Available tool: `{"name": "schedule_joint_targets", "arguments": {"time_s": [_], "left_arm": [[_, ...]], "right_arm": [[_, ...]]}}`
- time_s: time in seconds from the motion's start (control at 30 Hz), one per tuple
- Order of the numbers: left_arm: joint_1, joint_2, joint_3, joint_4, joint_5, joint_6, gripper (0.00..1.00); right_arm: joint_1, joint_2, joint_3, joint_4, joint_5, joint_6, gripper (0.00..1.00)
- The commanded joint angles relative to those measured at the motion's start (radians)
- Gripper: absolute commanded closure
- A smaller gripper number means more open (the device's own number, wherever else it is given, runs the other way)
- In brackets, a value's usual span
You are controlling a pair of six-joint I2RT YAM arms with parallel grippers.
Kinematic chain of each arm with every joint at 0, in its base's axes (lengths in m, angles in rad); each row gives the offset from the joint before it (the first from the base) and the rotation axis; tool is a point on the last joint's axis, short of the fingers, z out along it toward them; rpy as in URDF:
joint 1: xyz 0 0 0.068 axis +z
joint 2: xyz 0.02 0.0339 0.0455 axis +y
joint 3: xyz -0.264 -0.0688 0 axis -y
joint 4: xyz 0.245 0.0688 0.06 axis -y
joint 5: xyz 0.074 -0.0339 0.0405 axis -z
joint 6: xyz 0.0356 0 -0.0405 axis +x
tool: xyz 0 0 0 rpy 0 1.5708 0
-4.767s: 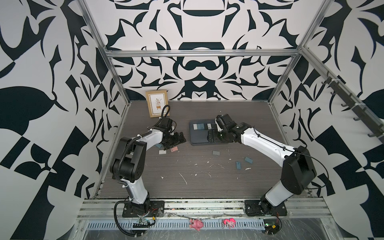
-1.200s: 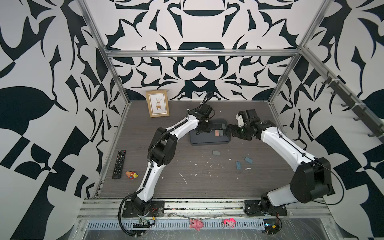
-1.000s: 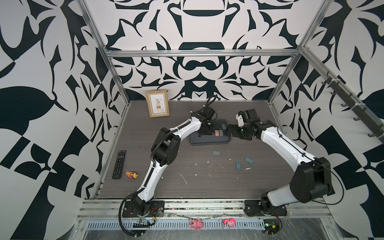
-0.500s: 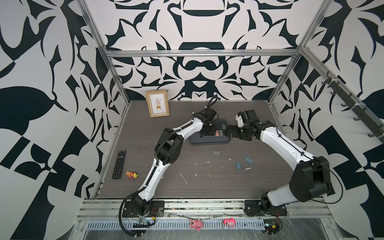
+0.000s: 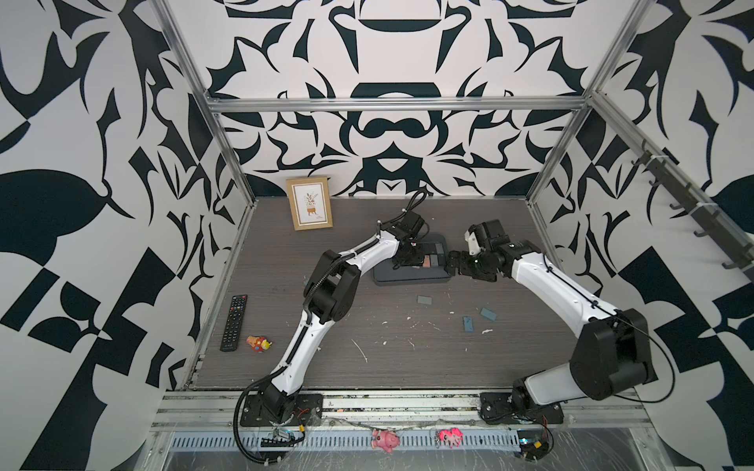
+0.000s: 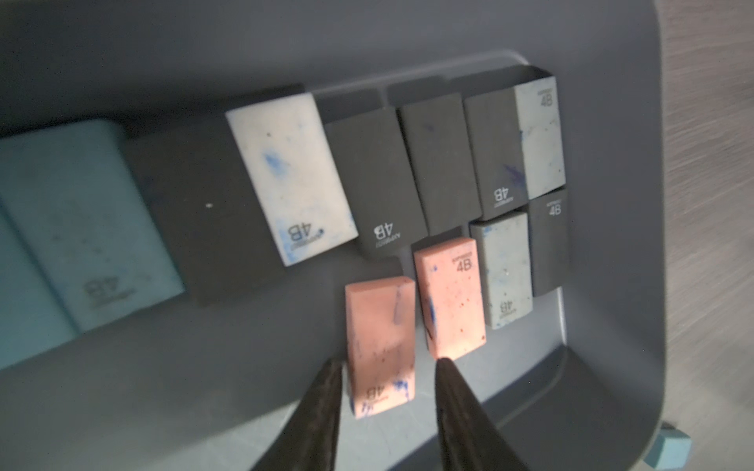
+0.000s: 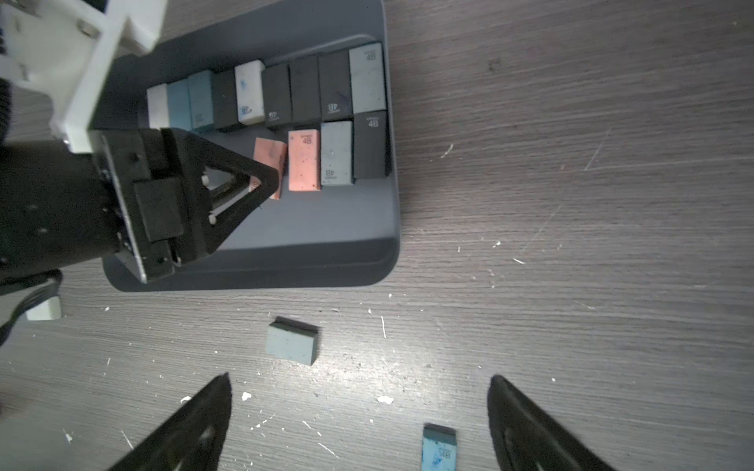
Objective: Put the eraser in the storage box
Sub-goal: Place the eraser in the storage box.
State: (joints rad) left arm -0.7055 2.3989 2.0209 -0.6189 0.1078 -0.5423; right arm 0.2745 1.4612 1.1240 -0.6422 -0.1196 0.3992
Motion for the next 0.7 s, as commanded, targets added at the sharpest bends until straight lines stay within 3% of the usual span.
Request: {"name": "schedule_joint_targets", "arguments": {"time_s": [0.0,0.47,0.6,0.67], "left_arm": [[0.0,-0.013,-0.017,0.025,0.036,-0.024,0.54],[-0.012,-0.035,-0.019,0.061,0.088,-0.045,0.42],[-0.013,-0.114,-0.075,0.07,0.073,-0.029,0.33],[-0.013,-0.158,-0.106,0.083,0.073,-0.029,0.23]], "right_arm": [[-0.023,-0.055,-0.029,-0.045,0.061,0.019,0.01],[-0.193,-0.173,-0.279,-0.071,0.032,0.059,0.01],[-0.217,-0.173,-0.317,-0.062,0.046,0.061,0.01],[-0.227,-0.163,-0.318,-0.047,0.039,0.061,0.01]]}}
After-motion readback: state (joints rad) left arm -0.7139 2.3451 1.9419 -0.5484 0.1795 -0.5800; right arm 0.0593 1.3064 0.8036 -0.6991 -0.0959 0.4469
